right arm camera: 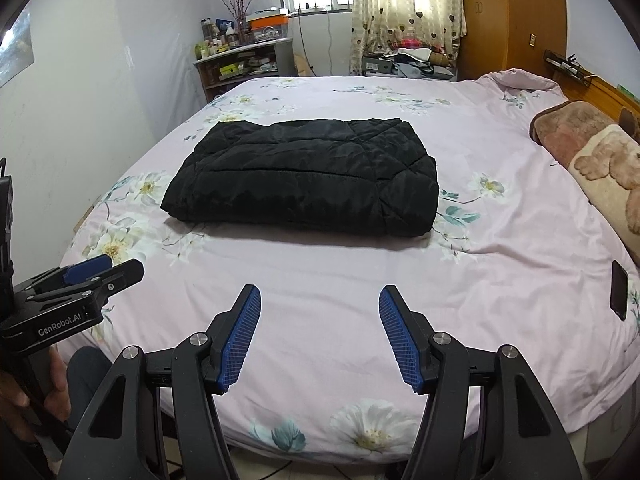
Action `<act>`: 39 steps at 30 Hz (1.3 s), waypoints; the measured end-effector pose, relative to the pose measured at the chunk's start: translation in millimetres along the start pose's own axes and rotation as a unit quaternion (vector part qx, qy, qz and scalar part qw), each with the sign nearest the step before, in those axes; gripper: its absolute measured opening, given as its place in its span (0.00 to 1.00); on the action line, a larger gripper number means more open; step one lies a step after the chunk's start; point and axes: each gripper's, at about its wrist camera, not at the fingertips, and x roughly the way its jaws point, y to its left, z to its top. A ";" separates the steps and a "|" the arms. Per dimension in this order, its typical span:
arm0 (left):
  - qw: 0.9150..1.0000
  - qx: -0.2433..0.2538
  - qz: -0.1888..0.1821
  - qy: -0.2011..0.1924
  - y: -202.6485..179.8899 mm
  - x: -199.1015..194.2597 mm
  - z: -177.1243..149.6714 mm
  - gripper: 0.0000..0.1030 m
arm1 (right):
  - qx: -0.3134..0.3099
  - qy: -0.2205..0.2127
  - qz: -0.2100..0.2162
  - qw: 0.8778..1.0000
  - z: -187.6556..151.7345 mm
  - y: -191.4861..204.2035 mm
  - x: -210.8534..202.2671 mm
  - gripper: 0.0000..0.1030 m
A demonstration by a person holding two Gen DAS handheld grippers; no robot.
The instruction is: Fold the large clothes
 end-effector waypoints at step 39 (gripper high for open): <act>1.000 -0.002 -0.012 0.005 -4.3 -1.6 -3.8 0.67 | -0.002 0.002 0.000 1.000 -6.0 1.7 1.4 0.60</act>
